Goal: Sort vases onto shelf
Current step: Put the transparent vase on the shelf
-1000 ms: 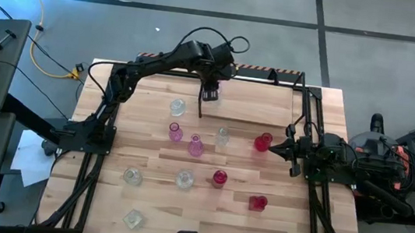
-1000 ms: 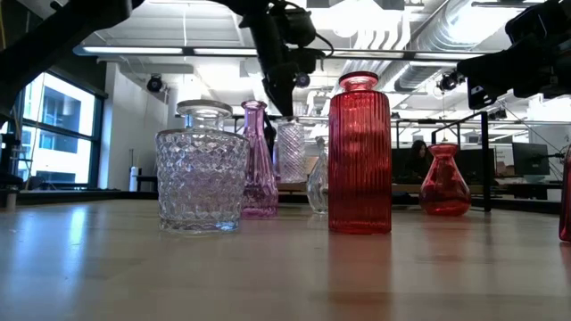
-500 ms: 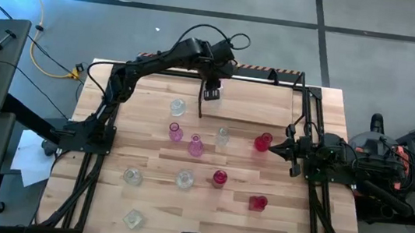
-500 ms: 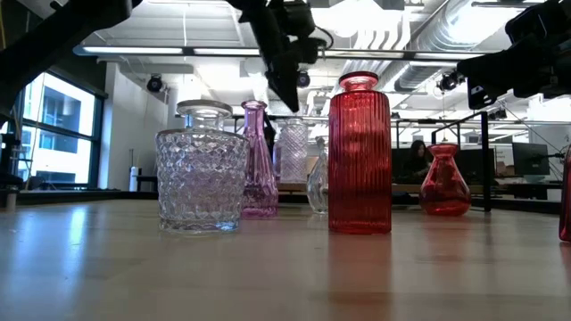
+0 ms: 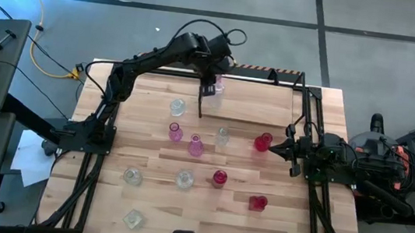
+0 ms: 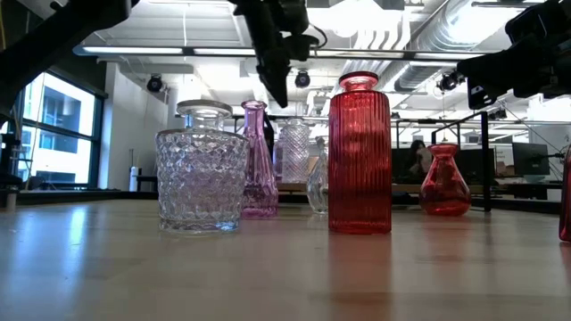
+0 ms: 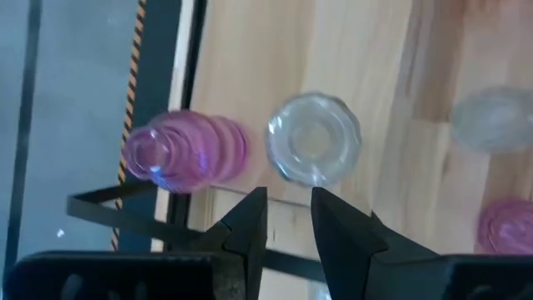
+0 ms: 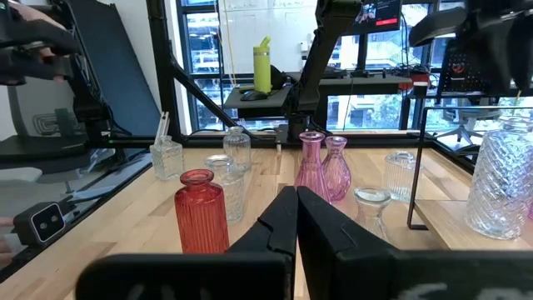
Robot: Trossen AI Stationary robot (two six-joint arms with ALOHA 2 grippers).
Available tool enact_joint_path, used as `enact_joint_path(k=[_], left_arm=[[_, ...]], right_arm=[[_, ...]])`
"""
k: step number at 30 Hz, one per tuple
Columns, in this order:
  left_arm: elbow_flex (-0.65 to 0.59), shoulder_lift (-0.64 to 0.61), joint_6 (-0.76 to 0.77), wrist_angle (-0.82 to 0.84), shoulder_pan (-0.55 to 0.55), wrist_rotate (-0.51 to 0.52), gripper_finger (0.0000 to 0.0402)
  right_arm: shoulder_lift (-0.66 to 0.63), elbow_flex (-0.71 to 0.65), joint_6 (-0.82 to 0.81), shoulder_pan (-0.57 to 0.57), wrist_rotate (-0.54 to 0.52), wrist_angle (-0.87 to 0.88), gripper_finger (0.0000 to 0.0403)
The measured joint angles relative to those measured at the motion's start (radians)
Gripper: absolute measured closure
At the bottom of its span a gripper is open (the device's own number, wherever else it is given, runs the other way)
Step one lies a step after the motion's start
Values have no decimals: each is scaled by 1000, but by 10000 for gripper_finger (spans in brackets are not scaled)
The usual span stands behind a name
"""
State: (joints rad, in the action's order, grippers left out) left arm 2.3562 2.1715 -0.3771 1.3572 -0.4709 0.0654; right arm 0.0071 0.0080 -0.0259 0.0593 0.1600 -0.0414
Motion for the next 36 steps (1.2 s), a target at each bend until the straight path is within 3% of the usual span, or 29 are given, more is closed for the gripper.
enact_joint_path(k=[10, 24, 36], left_arm=[[0, 8, -25, 14, 12, 3, 397], [0, 71, -20, 12, 16, 64, 401], [-1, 92, -26, -18, 8, 58, 401]], right_arm=[[0, 0, 0, 0, 0, 0, 402], [0, 0, 0, 0, 0, 0, 402], [0, 0, 0, 0, 0, 0, 402]])
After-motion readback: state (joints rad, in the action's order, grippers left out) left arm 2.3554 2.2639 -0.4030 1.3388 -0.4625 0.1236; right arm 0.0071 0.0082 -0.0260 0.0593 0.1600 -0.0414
